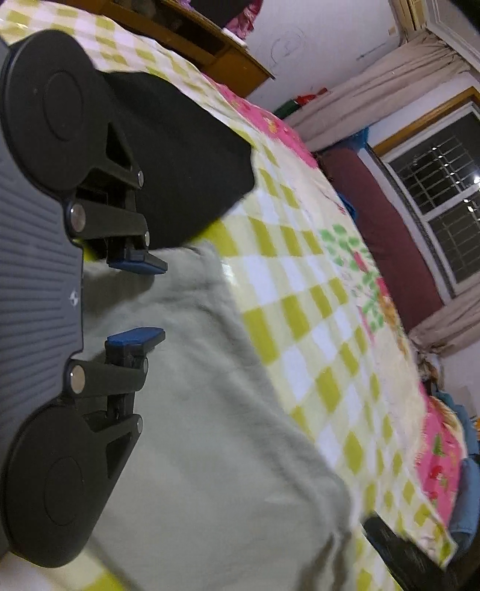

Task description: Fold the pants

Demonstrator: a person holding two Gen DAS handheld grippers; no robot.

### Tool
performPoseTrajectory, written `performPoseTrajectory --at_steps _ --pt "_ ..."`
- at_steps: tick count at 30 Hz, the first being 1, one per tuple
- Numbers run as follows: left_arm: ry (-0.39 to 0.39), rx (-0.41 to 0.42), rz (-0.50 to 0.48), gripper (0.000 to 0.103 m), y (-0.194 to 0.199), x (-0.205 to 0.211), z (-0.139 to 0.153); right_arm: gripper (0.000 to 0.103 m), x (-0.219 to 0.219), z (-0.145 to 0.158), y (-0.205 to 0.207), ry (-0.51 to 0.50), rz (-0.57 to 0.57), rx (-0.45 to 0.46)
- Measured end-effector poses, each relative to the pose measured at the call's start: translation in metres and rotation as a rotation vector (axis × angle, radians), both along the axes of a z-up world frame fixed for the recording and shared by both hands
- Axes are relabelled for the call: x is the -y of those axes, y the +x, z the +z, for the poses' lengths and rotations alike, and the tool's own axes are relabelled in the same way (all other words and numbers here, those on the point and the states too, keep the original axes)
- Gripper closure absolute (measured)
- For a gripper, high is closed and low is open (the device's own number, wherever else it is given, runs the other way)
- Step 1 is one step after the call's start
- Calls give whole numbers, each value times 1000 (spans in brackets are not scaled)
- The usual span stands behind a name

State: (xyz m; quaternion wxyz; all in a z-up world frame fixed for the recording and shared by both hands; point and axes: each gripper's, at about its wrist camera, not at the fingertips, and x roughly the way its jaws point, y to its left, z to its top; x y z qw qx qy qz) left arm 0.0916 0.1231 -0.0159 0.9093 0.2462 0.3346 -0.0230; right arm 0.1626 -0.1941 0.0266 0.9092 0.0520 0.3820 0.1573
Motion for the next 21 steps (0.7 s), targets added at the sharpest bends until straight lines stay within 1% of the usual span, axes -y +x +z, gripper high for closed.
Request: performPoseTrajectory --at_steps 2,3,4,5,6,7,8,9,10,12,15,17,19,20,21 --pt "71 3 6 53 -9 -2 -10 71 0 -4 -34 0 71 -30" --pt "85 7 12 52 -12 -5 -13 70 0 -11 -45 5 91 -60" --pt "83 6 22 52 -13 -7 -13 70 1 -23 -53 19 92 -118" --pt "79 4 34 51 -13 -7 -9 70 5 -39 -57 35 75 -209" --pt "80 5 48 51 -13 -6 -4 73 10 -52 -63 62 45 -259" --pt "89 15 61 52 -13 -4 2 74 17 -52 -70 92 17 -243" --pt "100 33 70 52 -15 -1 8 72 24 -47 -77 116 -17 -230" --pt "102 51 63 52 -19 4 15 68 36 -38 -85 153 -71 -207" --pt "92 63 36 52 -24 10 21 68 50 -31 -95 194 -123 -179" --pt "74 85 -49 52 -37 29 30 68 83 -19 -117 260 -221 -138" --pt "35 69 -153 52 -49 66 31 67 144 -9 -154 260 -413 -81" --pt "1 41 -229 52 -53 93 27 66 188 -10 -180 268 -570 -55" --pt "-11 16 -309 52 -56 127 21 65 229 -17 -205 294 -733 -45" --pt "-17 3 -349 52 -58 142 18 65 250 -22 -217 326 -801 -48" --pt "-19 -9 -394 52 -61 160 15 65 263 -27 -225 369 -832 -48"
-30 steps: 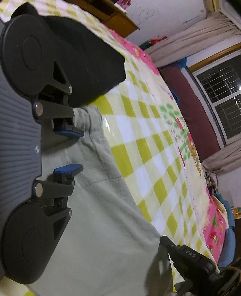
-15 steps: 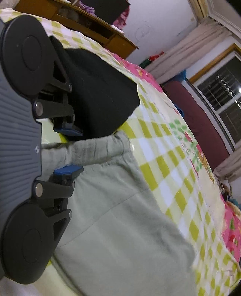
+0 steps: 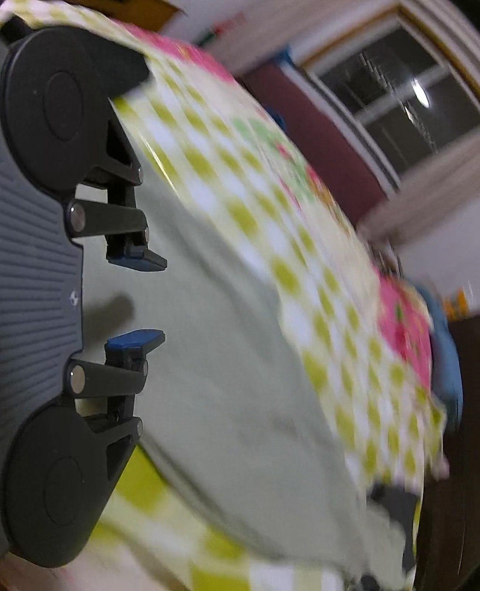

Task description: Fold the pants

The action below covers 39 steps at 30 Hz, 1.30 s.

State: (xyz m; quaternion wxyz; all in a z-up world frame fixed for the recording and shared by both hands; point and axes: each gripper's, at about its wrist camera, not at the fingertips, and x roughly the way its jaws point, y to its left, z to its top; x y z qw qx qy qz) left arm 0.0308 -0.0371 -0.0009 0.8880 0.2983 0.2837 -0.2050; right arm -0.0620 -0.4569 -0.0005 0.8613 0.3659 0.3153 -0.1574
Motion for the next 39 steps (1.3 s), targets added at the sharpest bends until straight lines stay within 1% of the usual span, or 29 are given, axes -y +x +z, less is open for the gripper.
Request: performPoseTrajectory --at_steps 2,5,7,9,11,12,14,16,17,19,22,23,25,26,28,29,30,31,33,35,37,39 --pt "6 -9 -72 52 -5 30 -3 67 20 -10 -12 92 -52 43" --pt "15 -15 -159 52 -9 68 0 67 31 -15 -21 136 -119 95" --pt "14 -26 -188 52 -8 85 0 64 35 -18 -23 158 -140 128" --pt "16 -46 -212 52 -6 100 -2 63 41 -22 -11 173 -125 135" --pt "34 -51 -224 52 -4 113 -5 64 45 -27 0 171 -140 148" --pt "37 -52 -227 52 -3 118 -6 65 46 -29 3 167 -156 148" --pt "21 -75 -231 52 -1 125 -7 67 54 -36 8 198 -190 157" --pt "12 -109 -235 52 1 133 -12 92 58 -40 7 246 -193 173" --pt "18 -119 -240 52 1 137 -16 98 60 -40 4 270 -198 188" --pt "26 -139 -265 52 -2 144 -24 98 61 -33 -1 276 -199 231" --pt "21 -145 -299 52 -8 149 -30 98 60 -16 6 212 -176 258" --pt "16 -146 -298 52 -9 149 -30 96 57 -12 15 186 -152 241" --pt "-22 -166 -282 52 -7 143 -30 90 49 -10 44 122 -89 153" --pt "-47 -182 -271 52 -6 138 -29 81 45 -13 54 90 -90 123" --pt "-78 -189 -260 52 -6 130 -27 89 39 -18 67 42 -118 60" --pt "-88 -185 -259 52 -7 126 -27 98 37 -17 69 64 -137 52" --pt "-105 -187 -256 52 -8 121 -27 98 33 -12 67 87 -146 72" --pt "-124 -193 -253 52 -7 116 -27 98 26 -2 67 71 -131 99" --pt "-163 -206 -237 52 -5 106 -26 98 -6 29 75 -48 -28 145" --pt "-199 -197 -202 52 -1 90 -19 98 -44 57 92 -143 96 182" --pt "-235 -176 -160 52 2 66 -8 98 -94 80 114 -219 242 218" --pt "-251 -139 -106 52 4 34 2 98 -153 92 138 -302 413 240"
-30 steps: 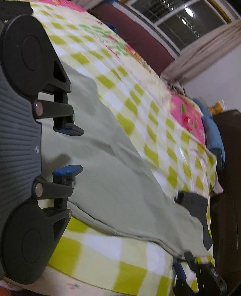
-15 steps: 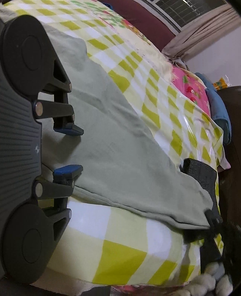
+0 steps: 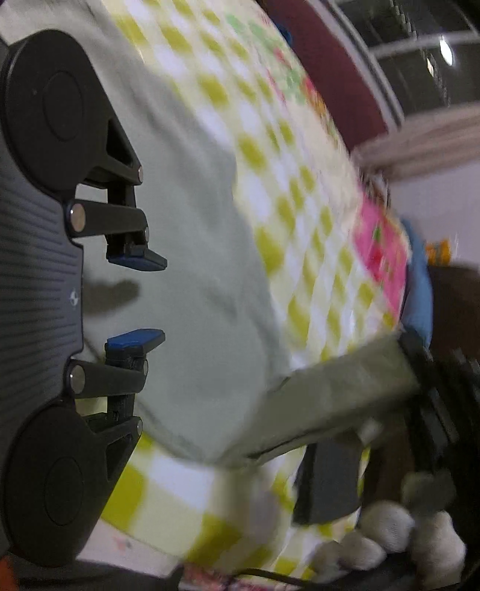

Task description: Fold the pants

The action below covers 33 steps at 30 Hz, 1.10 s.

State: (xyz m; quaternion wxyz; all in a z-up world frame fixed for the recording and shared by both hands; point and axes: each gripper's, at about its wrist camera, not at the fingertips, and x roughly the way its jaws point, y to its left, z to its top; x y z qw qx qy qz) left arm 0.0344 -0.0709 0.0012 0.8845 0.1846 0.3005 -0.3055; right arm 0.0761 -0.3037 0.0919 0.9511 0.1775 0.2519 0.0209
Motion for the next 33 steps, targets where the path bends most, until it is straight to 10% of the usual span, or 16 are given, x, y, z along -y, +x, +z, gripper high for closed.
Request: performPoseTrajectory --at_steps 8,17,22,28,33 --pt "28 -18 331 52 -3 -145 2 99 -250 -55 8 -576 643 63" --pt "-68 -42 394 52 -7 -184 -6 97 -279 -89 0 -705 694 -26" --pt "-120 -40 407 52 -9 -196 -5 56 -232 -84 29 -244 579 -248" --pt "-143 -47 424 52 -10 -202 -5 53 -162 -112 51 461 356 -392" --pt "-114 -31 415 52 -12 -196 -4 52 -138 -137 62 811 196 -395"
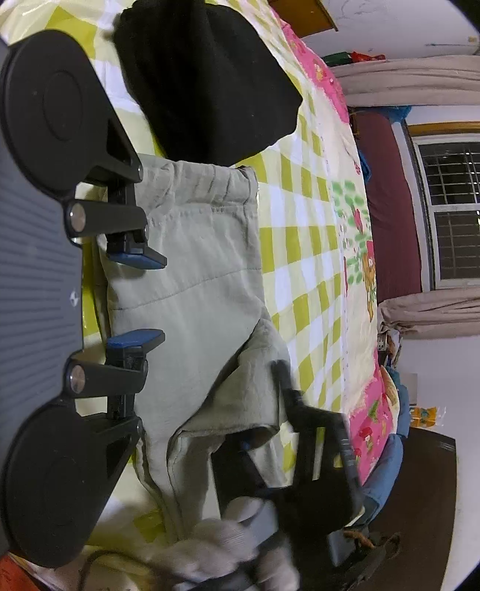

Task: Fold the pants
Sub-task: 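Smooth the folded trousers with the right gripper and open it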

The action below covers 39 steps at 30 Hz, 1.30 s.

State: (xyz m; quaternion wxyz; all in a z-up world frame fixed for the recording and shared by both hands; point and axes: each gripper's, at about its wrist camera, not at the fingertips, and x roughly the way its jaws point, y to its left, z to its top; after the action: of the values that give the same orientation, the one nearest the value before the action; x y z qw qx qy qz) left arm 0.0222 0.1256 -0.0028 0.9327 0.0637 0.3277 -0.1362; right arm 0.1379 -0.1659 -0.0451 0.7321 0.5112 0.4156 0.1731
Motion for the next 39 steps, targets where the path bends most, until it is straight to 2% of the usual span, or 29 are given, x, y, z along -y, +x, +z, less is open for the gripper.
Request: performPoseTrajectory --at_steps 3,5,6,8,9,11,13,15,18,20,24,28,30,32,34,36,39 --pt "11 11 -7 52 -3 3 1 51 8 -7 0 96 -51 -39" --pt "14 11 -11 52 -3 4 1 53 10 -9 0 68 -79 -61" --pt "14 13 -9 52 -3 4 1 70 10 -6 -1 20 -97 -67" --pt "11 17 -4 52 -4 2 2 96 7 6 0 -88 -88 -47" --pt "6 19 0 52 -5 1 3 97 4 15 -1 -154 -83 -20" --pt "-3 23 11 52 -7 -3 3 97 -12 40 -1 -342 -41 93" --pt "-11 33 32 52 -9 -9 4 97 -46 69 -4 -560 51 256" --pt "-11 38 57 52 -13 -17 4 98 -82 89 -12 -680 165 406" --pt "6 30 102 52 -19 -34 2 98 -149 96 -29 -900 348 615" --pt "10 20 130 52 -22 -45 1 98 -182 87 -37 -994 464 690" --pt "13 2 182 52 -29 -64 -5 98 -218 65 -58 -1059 612 760" --pt "-4 -14 206 52 -28 -71 -10 98 -231 53 -69 -1143 662 813" --pt "-10 -14 208 52 -26 -72 -11 88 -235 47 -72 -1179 720 793" --pt "-8 -10 206 52 -27 -74 -11 74 -232 45 -75 -1161 761 778" --pt "6 0 204 52 -30 -77 -8 72 -228 48 -79 -1130 762 795" --pt "23 3 211 52 -34 -82 -4 61 -220 55 -87 -1089 764 806" --pt "37 35 221 52 -40 -83 10 59 -196 70 -97 -1041 726 775"
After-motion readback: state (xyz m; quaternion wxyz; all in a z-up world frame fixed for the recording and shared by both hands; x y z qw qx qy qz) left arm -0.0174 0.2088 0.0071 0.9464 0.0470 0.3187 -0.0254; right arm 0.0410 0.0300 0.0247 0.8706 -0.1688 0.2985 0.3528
